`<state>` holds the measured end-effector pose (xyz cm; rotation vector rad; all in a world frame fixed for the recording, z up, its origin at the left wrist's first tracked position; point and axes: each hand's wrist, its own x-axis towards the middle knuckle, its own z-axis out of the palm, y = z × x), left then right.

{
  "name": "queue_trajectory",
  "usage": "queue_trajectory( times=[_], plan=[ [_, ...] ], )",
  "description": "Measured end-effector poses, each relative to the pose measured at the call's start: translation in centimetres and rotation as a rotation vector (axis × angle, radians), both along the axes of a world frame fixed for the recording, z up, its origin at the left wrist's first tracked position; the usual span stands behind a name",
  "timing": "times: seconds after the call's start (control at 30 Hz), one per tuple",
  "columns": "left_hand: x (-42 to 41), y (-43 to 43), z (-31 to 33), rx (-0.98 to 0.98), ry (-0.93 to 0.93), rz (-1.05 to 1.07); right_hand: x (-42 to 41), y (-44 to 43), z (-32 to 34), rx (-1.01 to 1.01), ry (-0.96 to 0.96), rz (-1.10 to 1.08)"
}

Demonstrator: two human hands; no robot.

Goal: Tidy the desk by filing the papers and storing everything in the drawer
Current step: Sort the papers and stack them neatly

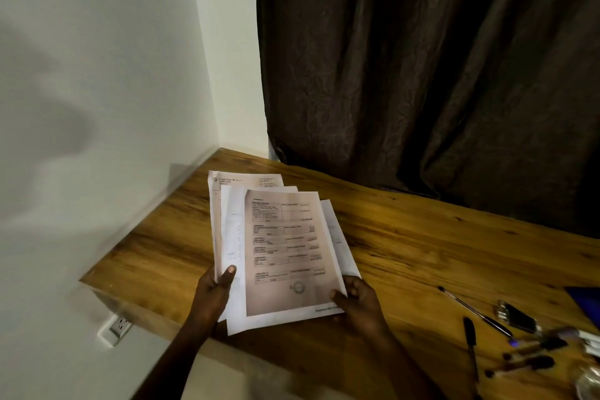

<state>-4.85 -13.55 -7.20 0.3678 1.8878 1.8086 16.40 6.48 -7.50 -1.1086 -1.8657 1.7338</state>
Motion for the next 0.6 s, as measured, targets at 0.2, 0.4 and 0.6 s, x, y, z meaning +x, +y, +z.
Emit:
queue_trajectory(
  times=[0.2,0.4,0.6],
  plan=[
    [0.0,-0.01,-0.16,-0.018,0.015,-0.023,0.3,-0.31,0.08,-0.003,-0.004,0.075],
    [0.14,0.02,-0.11,-0.014,0.018,-0.036,0.28,-0.5,0.01,0.007,-0.024,0.083],
    [0.81,0.06,0.52,-0.006,0.041,-0.027,0.12,-0.83,0.17,0.042,-0.066,0.065]
  ],
)
